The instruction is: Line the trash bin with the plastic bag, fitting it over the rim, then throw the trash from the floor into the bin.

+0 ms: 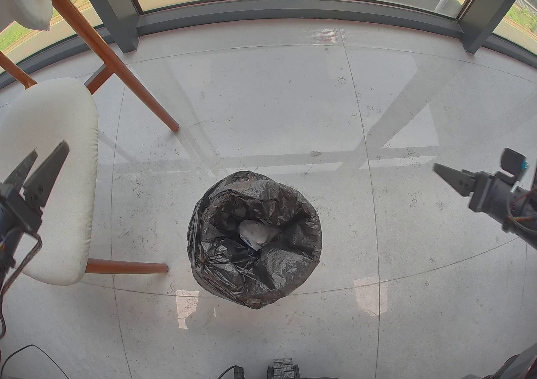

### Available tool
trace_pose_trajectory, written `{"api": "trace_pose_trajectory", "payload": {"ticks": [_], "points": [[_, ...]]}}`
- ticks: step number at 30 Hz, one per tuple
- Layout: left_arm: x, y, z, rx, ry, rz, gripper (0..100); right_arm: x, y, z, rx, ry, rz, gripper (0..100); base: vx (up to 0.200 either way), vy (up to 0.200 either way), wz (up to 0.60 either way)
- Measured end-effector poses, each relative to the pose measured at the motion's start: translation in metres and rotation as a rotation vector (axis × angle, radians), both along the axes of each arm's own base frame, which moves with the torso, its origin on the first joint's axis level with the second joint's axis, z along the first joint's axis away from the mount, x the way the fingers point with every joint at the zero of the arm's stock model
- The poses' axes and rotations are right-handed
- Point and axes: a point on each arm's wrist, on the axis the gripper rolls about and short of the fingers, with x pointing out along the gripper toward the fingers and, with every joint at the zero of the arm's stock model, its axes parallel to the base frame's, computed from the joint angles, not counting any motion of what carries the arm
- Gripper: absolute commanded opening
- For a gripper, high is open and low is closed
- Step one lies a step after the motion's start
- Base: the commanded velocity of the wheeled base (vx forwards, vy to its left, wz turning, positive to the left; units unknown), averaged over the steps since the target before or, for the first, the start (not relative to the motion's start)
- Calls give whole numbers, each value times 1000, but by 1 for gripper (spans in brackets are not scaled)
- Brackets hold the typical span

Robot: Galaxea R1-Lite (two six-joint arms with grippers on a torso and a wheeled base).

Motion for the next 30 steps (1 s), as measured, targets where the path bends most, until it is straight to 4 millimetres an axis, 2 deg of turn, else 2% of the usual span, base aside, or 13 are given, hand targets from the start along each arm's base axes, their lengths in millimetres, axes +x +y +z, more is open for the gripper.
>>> {"api": "trace_pose_trajectory", "payload": {"ticks": [4,11,18,25,30], "points": [[-25,7,-24,14,24,28,100,-42,-27,-2,-34,-56,-107,100,0,0,0],[-69,14,-61,30,118,94,100,-111,-42,-21,-99,-141,-187,100,0,0,0],[-110,18,-99,79,217,130,100,-160,-44,-50,-184,-105,-213,100,0,0,0],[-130,19,-126,136,257,178,100,-205,-46,-83,-228,-111,-296,100,0,0,0],[-139,20,-142,202,298,208,100,-222,-46,-105,-271,-122,-326,100,0,0,0]]}}
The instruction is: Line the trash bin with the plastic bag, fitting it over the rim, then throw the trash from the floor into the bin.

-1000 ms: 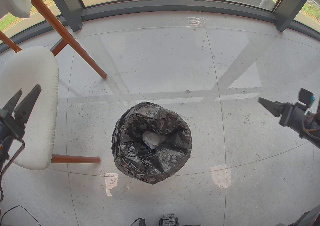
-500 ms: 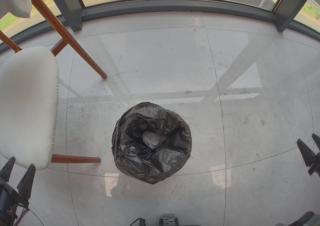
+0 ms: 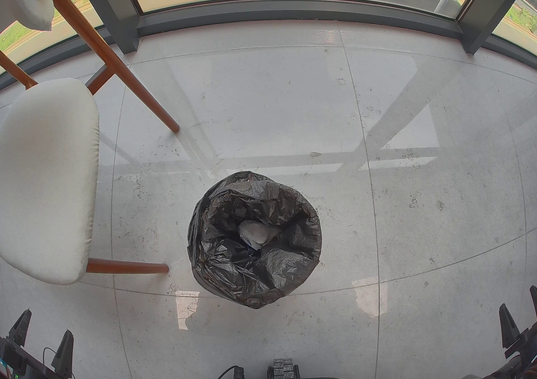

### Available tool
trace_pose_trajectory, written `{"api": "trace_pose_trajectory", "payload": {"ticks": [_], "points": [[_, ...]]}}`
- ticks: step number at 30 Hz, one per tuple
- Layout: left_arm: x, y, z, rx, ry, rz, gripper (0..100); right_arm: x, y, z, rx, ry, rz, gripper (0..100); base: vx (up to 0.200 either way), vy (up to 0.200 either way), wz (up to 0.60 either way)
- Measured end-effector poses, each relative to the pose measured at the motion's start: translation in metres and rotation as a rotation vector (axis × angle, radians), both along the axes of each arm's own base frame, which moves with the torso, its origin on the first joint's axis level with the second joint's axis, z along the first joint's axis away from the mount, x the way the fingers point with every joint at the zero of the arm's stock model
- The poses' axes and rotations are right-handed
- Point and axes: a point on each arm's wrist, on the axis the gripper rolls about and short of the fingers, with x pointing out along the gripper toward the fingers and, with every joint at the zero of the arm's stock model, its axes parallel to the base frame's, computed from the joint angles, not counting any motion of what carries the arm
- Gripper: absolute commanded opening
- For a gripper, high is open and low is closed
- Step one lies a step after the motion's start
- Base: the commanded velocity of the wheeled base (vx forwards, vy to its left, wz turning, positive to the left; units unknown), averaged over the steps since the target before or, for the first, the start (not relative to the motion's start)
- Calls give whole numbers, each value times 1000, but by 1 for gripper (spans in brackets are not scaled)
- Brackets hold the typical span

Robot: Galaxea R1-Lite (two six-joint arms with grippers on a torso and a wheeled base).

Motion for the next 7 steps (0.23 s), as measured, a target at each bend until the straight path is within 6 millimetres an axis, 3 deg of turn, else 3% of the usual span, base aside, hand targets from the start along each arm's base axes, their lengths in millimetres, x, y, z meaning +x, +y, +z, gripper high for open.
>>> {"api": "trace_pose_trajectory", "payload": {"ticks": [7], "points": [[-4,-1,-3,40,-35,-34,100,-7,0,-4,-17,-79,19,100,0,0,0]]}}
